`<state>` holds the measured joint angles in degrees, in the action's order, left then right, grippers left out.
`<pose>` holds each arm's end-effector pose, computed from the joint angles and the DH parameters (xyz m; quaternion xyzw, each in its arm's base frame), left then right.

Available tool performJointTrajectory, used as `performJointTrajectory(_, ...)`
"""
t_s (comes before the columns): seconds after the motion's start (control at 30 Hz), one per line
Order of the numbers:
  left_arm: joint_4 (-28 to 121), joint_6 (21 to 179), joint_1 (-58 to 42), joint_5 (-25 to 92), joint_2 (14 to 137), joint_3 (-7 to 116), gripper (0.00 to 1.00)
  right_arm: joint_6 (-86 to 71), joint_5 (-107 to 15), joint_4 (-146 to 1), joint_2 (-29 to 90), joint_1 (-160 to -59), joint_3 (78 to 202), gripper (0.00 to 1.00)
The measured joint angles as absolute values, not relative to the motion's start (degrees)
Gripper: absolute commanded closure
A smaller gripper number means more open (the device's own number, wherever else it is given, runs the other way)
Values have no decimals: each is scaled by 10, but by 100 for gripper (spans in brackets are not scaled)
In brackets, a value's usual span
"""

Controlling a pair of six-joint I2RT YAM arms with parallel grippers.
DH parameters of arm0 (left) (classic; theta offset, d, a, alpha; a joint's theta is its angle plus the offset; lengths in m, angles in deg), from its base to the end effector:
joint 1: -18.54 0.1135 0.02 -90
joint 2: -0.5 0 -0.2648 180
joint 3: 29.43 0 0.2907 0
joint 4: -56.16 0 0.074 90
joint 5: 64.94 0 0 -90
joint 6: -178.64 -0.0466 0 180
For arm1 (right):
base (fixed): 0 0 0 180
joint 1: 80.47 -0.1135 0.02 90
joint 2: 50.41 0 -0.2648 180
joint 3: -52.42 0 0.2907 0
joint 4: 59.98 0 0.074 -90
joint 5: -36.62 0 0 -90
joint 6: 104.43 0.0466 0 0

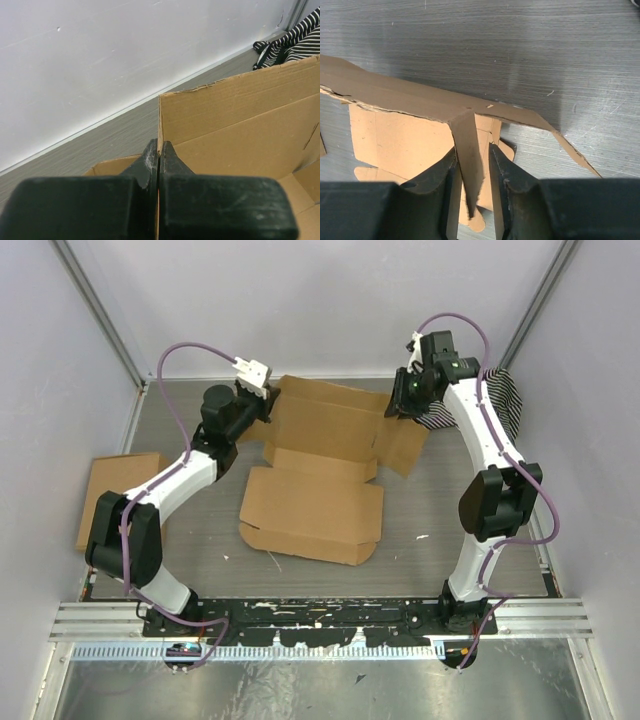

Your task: Fold the paper box

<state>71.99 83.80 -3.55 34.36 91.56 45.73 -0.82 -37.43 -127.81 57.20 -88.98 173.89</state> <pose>0.3905 -0.1666 0.2985 0.2199 0.6725 -0.1623 0.6878 0.4454 0.0796 0.3394 -0.0010 0.9428 0.1882 0.2753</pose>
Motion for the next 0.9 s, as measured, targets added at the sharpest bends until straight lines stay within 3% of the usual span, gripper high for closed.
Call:
performJointTrajectory(0.2, 732, 819, -37, 351, 916, 448, 100, -9, -378, -1283, 572, -890, 1769, 65)
performJointTrajectory(0.4, 742, 807, -37, 353, 915, 440, 100, -10, -381, -1288, 572, -890, 1783, 88)
performJointTrajectory(0.53, 744, 807, -38, 353, 915, 440, 100, -10, -381, -1290, 573, -890, 1783, 92)
performJointTrajectory(0.6, 744, 808, -38, 352, 915, 440, 92, -10, -381, -1290, 573, -892, 1783, 92)
performJointTrajectory(0.73, 741, 819, -38, 345, 915, 440, 64, -10, -394, -1286, 574, -902, 1783, 93)
performJointTrajectory(0.9, 706, 845, -39, 324, 914, 446, 55, -8, -440, -1270, 576, -930, 1770, 94)
